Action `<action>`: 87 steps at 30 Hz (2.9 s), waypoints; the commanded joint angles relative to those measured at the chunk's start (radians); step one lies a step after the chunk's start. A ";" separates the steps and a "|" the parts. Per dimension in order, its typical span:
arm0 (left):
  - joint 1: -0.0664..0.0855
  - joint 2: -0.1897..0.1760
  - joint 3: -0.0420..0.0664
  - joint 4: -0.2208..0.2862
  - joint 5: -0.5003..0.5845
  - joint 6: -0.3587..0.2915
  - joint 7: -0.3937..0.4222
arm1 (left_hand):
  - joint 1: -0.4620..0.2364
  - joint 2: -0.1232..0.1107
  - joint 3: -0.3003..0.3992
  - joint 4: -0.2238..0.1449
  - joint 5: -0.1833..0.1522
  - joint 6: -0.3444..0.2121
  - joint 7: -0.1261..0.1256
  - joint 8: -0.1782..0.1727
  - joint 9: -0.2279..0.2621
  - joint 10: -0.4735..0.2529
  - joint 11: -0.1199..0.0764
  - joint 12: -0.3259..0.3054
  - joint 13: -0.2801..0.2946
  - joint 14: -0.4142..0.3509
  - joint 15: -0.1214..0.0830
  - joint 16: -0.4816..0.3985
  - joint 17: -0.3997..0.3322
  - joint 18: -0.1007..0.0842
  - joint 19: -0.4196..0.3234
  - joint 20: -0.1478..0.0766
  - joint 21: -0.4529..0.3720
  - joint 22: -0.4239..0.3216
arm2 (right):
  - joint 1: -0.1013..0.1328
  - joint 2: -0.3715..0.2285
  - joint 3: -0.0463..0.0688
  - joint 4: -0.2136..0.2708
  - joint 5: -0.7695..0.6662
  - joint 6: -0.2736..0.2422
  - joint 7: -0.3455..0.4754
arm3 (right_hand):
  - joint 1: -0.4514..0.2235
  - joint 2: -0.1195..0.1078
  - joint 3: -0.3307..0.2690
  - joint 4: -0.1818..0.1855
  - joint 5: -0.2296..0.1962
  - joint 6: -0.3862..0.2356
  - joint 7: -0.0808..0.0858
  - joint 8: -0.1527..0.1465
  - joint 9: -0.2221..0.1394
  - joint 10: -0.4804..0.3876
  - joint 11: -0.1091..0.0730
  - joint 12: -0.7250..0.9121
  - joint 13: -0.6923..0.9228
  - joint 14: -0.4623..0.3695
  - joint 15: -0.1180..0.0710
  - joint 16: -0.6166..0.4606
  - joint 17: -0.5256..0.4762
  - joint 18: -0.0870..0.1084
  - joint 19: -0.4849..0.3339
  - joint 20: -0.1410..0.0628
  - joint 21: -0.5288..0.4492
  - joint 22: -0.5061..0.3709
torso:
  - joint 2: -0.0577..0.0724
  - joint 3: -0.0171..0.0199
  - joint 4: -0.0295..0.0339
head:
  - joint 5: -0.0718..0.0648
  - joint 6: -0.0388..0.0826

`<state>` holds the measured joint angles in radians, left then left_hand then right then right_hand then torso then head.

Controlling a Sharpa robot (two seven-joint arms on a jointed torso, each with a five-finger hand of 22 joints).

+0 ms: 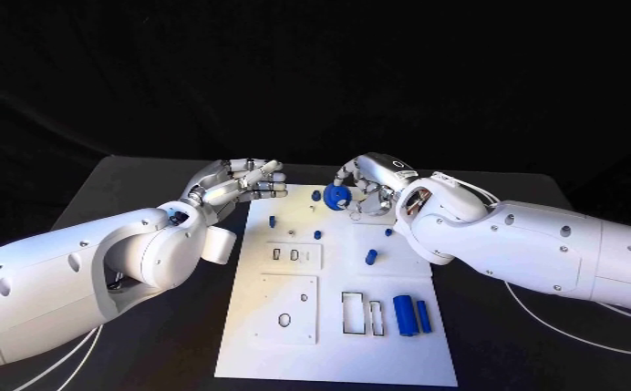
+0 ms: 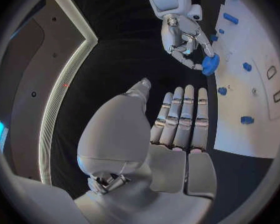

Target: Assemble the parts on the task board

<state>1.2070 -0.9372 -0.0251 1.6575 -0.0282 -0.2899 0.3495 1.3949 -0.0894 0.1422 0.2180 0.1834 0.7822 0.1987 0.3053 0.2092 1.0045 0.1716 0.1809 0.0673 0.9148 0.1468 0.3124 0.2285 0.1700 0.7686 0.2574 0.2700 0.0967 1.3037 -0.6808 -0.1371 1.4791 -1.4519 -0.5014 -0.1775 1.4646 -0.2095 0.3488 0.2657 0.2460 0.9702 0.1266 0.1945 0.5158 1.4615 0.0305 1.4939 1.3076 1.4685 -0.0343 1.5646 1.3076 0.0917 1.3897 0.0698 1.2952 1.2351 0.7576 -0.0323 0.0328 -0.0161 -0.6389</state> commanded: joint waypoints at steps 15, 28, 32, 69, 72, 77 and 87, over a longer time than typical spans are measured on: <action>0.001 0.009 0.001 0.005 -0.001 0.017 0.010 | 0.000 0.011 -0.005 0.001 0.003 -0.008 0.024 -0.006 0.002 0.000 0.009 -0.008 0.001 -0.007 0.002 -0.005 0.001 0.012 0.002 0.003 -0.004 -0.002 | -0.035 0.148 -0.003 -0.108 -0.103 0.025 -0.057 | -0.017 -0.019 0.042 -0.007 0.011 0.027 -0.021 -0.001 0.033 0.021 -0.004 -0.003 0.134 0.102 -0.005 0.006 0.263 -0.007 0.000 -0.002 -0.005 -0.002 | 0.004 -0.0009 0.0027 | 0.005 -0.009; 0.002 0.009 0.001 0.007 -0.001 0.022 0.010 | 0.001 0.012 -0.005 0.001 0.003 -0.008 0.024 -0.006 0.002 -0.001 0.009 -0.008 0.001 -0.009 0.002 -0.006 0.001 0.012 0.002 0.003 -0.004 -0.003 | -0.048 0.187 -0.003 -0.154 -0.130 0.042 -0.079 | -0.025 -0.026 0.054 -0.010 0.010 0.022 -0.018 -0.005 0.033 0.016 -0.002 -0.008 0.126 0.102 -0.004 0.006 0.263 -0.005 -0.004 -0.002 -0.011 -0.007 | 0.003 0.0014 -0.0014 | 0.010 -0.016; 0.002 0.010 0.001 0.007 -0.001 0.023 0.010 | 0.001 0.012 -0.005 0.001 0.003 -0.008 0.024 -0.006 0.002 -0.001 0.009 -0.008 0.001 -0.009 0.002 -0.006 0.001 0.012 0.002 0.003 -0.004 -0.003 | -0.050 0.195 -0.003 -0.161 -0.131 0.047 -0.080 | -0.026 -0.027 0.057 -0.011 0.010 0.021 -0.018 -0.006 0.033 0.014 -0.001 -0.010 0.124 0.102 -0.003 0.006 0.263 -0.005 -0.005 -0.001 -0.012 -0.008 | 0.002 0.0014 -0.0009 | 0.010 -0.018; 0.002 0.003 0.001 0.007 -0.001 0.025 0.004 | 0.002 0.013 -0.007 0.001 0.002 -0.009 0.025 -0.006 0.002 0.000 0.010 -0.010 0.001 -0.011 0.003 -0.008 0.002 0.012 0.001 0.004 -0.005 -0.004 | -0.055 0.188 -0.003 -0.164 -0.056 0.075 -0.049 | -0.129 -0.051 0.088 -0.030 -0.002 -0.089 0.022 -0.081 -0.015 -0.031 0.036 -0.047 0.071 0.102 0.030 0.006 0.263 -0.001 -0.017 0.031 -0.033 -0.012 | 0.001 0.0026 -0.0035 | 0.011 -0.018; 0.002 0.002 0.001 0.007 -0.001 0.024 0.004 | 0.002 0.014 -0.008 0.002 0.002 -0.010 0.025 -0.006 0.003 0.000 0.010 -0.011 0.001 -0.012 0.003 -0.009 0.002 0.012 0.001 0.004 -0.006 -0.004 | -0.055 0.188 -0.003 -0.165 -0.020 0.100 -0.040 | -0.163 -0.043 0.084 -0.013 0.002 -0.094 0.023 -0.084 -0.022 -0.029 0.037 -0.045 0.073 0.102 0.030 0.006 0.263 -0.001 -0.015 0.031 -0.032 -0.009 | 0.002 0.0023 -0.0041 | 0.010 -0.017; 0.002 0.004 0.001 0.005 -0.001 0.024 0.003 | 0.002 0.014 -0.008 0.002 0.002 -0.010 0.025 -0.006 0.003 0.000 0.010 -0.011 0.001 -0.012 0.003 -0.009 0.002 0.012 0.001 0.004 -0.006 -0.004 | -0.055 0.192 -0.003 -0.171 0.014 0.107 -0.042 | -0.197 -0.033 0.076 0.006 0.002 -0.100 0.024 -0.089 -0.031 -0.024 0.038 -0.041 0.079 0.102 0.032 0.006 0.263 -0.002 -0.014 0.032 -0.032 -0.006 | 0.002 0.0026 0.0005 | 0.008 -0.017; 0.002 0.002 0.001 0.007 -0.001 0.022 0.002 | 0.002 0.014 -0.010 0.002 0.002 -0.010 0.025 -0.006 0.003 0.000 0.010 -0.012 0.001 -0.013 0.003 -0.009 0.002 0.012 0.001 0.004 -0.006 -0.005 | -0.055 0.200 -0.004 -0.187 0.027 0.123 -0.060 | -0.202 -0.030 0.075 0.009 0.003 -0.102 0.025 -0.089 -0.032 -0.022 0.038 -0.038 0.082 0.102 0.032 0.006 0.263 -0.002 -0.013 0.032 -0.030 -0.003 | 0.003 0.0021 -0.0027 | 0.011 -0.020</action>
<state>1.2076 -0.9361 -0.0248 1.6615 -0.0280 -0.2821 0.3475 1.3991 -0.0853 0.1394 0.2209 0.1834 0.7792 0.2017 0.3053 0.2104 1.0008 0.1753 0.1736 0.0673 0.9111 0.1505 0.3085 0.2297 0.1700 0.7685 0.2574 0.2701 0.0930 1.2508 -0.4820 -0.1388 1.2940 -1.4409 -0.4121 -0.2327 1.2738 -0.2421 0.4238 0.2678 0.2461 0.8744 0.1473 0.1118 0.4845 1.4327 0.0660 1.4500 1.3076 1.4666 -0.0107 1.5645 1.3081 0.0920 1.3734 0.1004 1.2625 1.2308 0.7603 -0.0302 0.0315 -0.0055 -0.6579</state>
